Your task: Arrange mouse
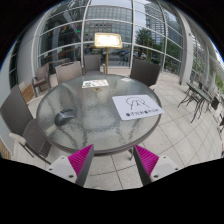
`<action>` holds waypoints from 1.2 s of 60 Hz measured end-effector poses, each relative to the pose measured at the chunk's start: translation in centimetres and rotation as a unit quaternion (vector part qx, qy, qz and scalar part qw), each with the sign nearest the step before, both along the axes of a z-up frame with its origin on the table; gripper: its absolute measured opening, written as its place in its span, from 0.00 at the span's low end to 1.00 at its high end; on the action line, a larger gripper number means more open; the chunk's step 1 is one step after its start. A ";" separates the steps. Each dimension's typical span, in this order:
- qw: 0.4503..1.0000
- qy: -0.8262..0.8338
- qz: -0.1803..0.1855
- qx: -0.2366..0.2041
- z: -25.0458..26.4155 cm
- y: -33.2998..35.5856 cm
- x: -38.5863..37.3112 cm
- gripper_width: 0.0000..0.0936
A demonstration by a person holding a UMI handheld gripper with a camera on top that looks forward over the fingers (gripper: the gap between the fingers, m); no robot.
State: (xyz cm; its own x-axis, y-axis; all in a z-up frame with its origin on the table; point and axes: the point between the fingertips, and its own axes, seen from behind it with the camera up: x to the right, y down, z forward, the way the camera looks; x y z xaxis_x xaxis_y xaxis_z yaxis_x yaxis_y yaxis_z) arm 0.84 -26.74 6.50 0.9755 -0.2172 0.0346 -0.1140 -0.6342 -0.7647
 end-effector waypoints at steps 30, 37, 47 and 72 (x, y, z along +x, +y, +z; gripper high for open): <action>0.992 0.038 0.117 -0.036 -6.6 17.1 -20.1 0.86; 0.991 0.031 0.125 -0.039 -6.9 21.3 -21.3 0.86; 0.986 0.026 0.159 -0.038 -6.8 26.2 -23.8 0.84; 0.986 0.037 0.148 -0.061 -8.4 28.2 -24.3 0.49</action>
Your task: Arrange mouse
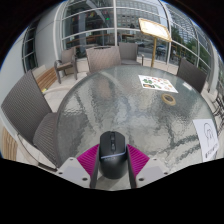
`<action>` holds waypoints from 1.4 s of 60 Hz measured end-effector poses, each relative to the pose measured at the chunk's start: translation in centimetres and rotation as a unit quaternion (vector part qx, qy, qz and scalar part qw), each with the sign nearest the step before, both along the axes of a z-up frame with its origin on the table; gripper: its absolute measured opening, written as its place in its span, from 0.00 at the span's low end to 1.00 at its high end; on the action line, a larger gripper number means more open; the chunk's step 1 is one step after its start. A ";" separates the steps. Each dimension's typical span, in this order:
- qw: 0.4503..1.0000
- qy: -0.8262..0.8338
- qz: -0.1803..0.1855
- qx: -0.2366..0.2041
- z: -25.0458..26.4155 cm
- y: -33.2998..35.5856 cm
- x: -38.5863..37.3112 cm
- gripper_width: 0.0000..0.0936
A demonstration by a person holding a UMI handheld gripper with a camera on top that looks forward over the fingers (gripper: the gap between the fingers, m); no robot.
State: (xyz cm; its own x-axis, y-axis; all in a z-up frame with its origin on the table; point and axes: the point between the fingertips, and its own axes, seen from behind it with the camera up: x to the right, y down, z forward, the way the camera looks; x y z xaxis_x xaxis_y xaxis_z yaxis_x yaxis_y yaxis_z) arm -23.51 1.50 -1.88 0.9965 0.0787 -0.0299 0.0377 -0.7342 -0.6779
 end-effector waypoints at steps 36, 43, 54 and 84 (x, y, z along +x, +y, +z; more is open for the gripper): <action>0.985 -0.033 0.051 0.159 25.9 6.5 17.1 0.34; 0.978 -0.065 0.023 0.195 29.8 7.5 27.7 0.34; 0.990 -0.078 -0.012 0.120 19.5 6.8 39.9 0.34; 0.999 -0.022 -0.043 -0.022 0.1 0.0 45.6 0.37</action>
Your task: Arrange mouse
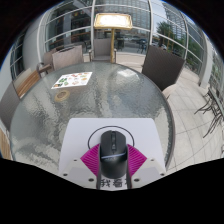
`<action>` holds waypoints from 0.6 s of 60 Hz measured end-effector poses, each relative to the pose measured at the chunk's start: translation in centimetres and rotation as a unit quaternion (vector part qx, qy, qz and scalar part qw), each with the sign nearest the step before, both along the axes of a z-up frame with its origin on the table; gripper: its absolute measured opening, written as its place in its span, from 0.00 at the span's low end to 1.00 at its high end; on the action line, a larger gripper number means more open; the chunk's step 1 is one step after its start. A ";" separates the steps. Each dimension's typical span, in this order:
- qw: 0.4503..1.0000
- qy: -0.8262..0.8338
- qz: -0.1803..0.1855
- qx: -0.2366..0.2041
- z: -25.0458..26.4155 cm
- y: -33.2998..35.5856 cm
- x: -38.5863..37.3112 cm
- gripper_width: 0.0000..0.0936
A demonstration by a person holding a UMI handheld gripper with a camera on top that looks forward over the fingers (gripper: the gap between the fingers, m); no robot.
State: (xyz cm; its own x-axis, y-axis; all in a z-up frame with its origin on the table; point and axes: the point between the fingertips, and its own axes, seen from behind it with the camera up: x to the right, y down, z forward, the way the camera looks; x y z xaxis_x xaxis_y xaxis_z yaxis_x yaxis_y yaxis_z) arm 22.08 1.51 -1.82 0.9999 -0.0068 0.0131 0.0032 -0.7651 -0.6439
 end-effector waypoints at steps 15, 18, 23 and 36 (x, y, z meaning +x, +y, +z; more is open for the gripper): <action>0.999 -0.031 0.016 -0.037 0.7 -0.2 0.4 0.77; 0.998 -0.038 0.034 -0.025 2.5 0.3 -0.4 0.90; 0.998 -0.044 0.047 -0.004 6.0 0.7 -1.4 0.91; 0.997 -0.035 0.038 0.055 15.4 -1.0 -6.7 0.91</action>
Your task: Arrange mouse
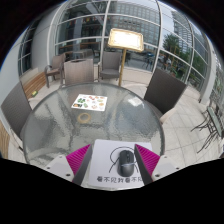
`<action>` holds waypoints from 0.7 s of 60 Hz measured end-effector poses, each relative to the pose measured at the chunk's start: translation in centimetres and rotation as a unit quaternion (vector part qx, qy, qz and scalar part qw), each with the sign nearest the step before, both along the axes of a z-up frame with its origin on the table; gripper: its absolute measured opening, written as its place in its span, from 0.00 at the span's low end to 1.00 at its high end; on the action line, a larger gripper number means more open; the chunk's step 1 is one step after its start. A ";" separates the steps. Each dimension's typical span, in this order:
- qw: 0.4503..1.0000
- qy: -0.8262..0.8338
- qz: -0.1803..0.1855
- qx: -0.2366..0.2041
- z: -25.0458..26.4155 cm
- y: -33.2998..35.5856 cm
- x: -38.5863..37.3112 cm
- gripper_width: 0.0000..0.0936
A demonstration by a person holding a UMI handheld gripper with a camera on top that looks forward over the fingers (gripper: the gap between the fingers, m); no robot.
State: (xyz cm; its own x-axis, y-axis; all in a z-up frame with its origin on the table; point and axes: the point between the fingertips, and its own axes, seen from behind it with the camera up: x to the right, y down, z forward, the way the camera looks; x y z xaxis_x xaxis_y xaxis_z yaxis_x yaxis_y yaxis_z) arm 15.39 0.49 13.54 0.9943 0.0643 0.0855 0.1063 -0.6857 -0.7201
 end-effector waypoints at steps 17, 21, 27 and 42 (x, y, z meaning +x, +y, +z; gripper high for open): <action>0.998 0.049 -0.016 0.037 6.3 -6.2 -7.2 0.91; 0.997 0.048 -0.017 0.050 7.6 -7.4 -8.2 0.91; 0.997 0.052 -0.019 0.060 8.9 -9.2 -9.6 0.91; 0.996 0.041 -0.001 0.075 11.5 -12.1 -13.1 0.91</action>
